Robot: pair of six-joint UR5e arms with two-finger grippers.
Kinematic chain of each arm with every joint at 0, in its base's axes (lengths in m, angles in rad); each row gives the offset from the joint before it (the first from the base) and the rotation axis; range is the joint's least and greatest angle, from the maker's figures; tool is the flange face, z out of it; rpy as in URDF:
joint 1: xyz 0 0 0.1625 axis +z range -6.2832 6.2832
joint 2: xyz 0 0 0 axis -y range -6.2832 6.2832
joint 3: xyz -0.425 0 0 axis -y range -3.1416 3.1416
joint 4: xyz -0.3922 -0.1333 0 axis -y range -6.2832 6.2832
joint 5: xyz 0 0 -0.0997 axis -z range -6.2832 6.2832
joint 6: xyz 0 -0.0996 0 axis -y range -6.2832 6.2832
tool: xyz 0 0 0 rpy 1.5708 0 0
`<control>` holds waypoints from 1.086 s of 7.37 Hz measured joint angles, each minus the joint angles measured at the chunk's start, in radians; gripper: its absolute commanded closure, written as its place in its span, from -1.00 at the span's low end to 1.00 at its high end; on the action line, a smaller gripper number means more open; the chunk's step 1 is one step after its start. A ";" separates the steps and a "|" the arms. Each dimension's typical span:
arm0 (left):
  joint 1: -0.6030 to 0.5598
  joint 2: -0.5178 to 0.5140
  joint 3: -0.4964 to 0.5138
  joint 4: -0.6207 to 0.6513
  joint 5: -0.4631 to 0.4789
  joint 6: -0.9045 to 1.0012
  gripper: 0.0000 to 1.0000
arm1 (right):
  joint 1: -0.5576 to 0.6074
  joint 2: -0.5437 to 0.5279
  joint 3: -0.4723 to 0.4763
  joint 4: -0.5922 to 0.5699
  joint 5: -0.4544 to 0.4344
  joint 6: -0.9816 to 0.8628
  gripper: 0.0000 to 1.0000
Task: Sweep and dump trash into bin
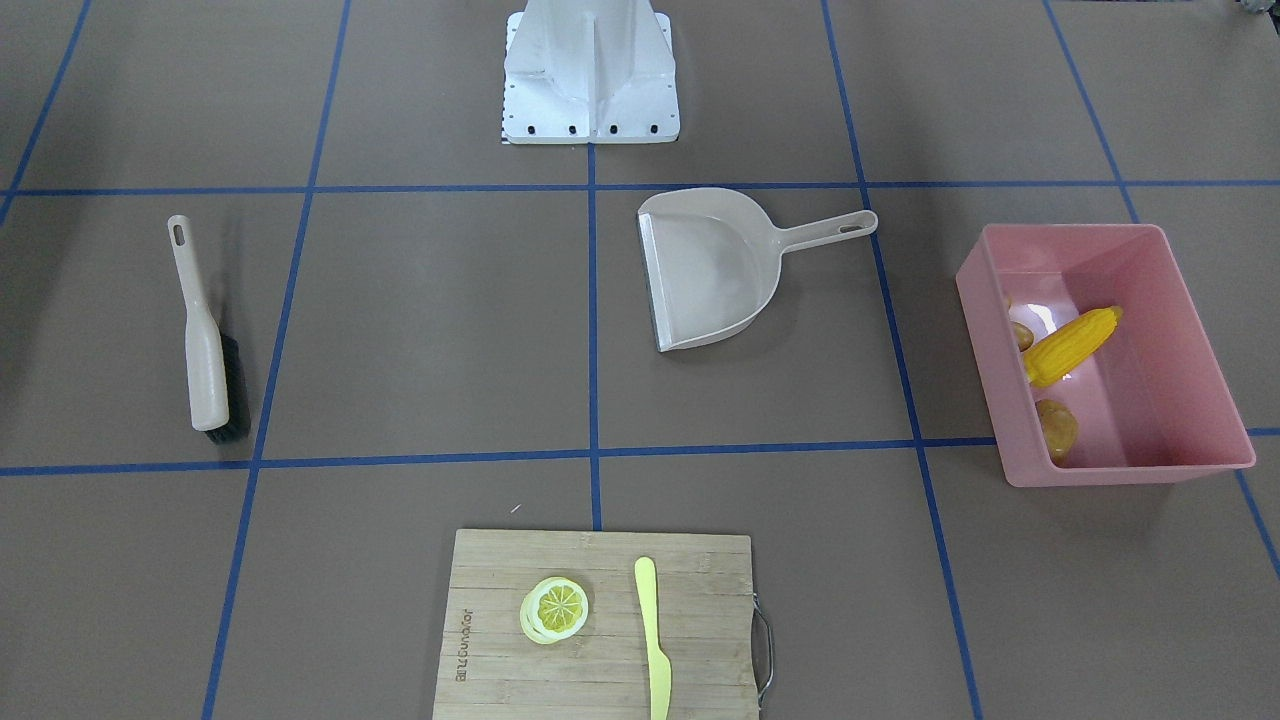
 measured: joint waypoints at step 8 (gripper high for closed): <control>-0.001 0.013 -0.006 -0.037 -0.001 -0.031 -0.98 | 0.000 0.000 -0.009 0.000 0.000 0.000 -1.00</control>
